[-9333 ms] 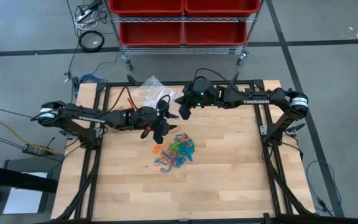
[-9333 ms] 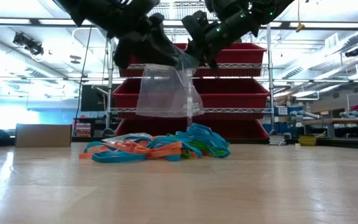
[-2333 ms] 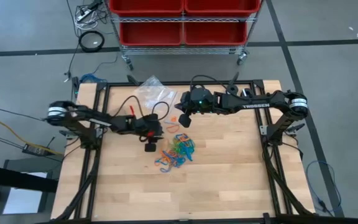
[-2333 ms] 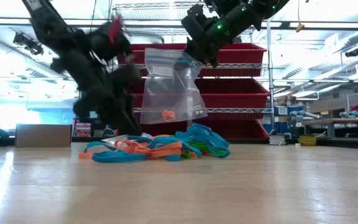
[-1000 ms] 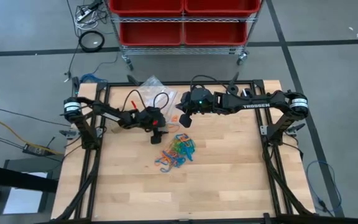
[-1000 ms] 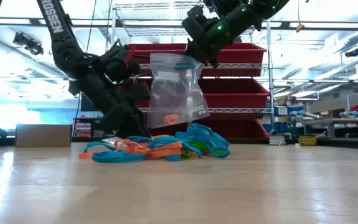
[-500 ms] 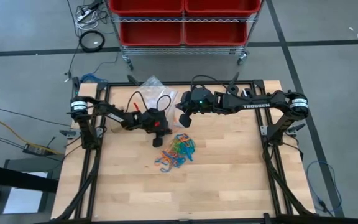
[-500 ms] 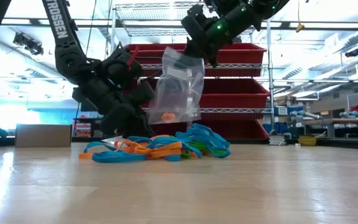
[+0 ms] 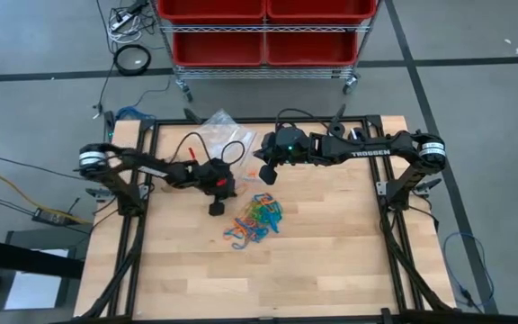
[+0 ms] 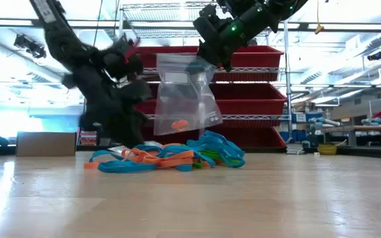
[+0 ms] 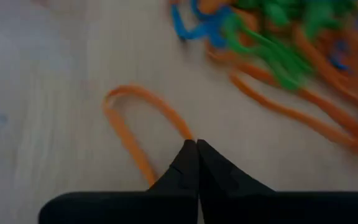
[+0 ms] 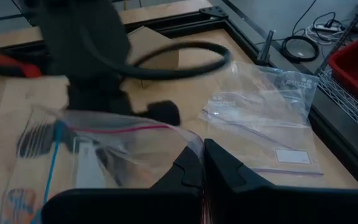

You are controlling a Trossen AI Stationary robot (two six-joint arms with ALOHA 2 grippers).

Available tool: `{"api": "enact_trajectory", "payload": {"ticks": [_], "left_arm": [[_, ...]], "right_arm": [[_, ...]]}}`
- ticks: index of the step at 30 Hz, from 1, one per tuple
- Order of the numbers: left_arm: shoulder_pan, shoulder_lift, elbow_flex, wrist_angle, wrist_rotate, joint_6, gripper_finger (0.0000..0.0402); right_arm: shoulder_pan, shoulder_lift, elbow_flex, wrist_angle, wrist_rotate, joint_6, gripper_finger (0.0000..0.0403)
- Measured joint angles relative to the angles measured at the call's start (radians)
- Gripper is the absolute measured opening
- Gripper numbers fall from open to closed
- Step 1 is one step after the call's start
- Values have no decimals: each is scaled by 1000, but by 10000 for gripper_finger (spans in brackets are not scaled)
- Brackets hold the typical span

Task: Sort rubber bands
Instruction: Put the orange rubber band into the transparent zip bag

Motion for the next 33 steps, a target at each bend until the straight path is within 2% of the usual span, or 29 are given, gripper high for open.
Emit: {"api": "enact_trajectory", "payload": {"ticks": [5,11,21,28,33], "left_arm": [[-52,-168,2,-155,-39,2,1],[-96,-311,5,-233,-93,-3,1],[-124,-316,16,-260,-106,-10,0],[-208,-317,120,-357,-104,-16,0],[-287,-318,243,-450,-155,1,0]], "right_arm": [[0,0,0,2,0,0,0],[0,0,0,5,0,0,0],[0,0,0,-3,0,11,0],[-7,0,0,-10,0,10,0],[-10,0,0,-18,0,11,0]]}}
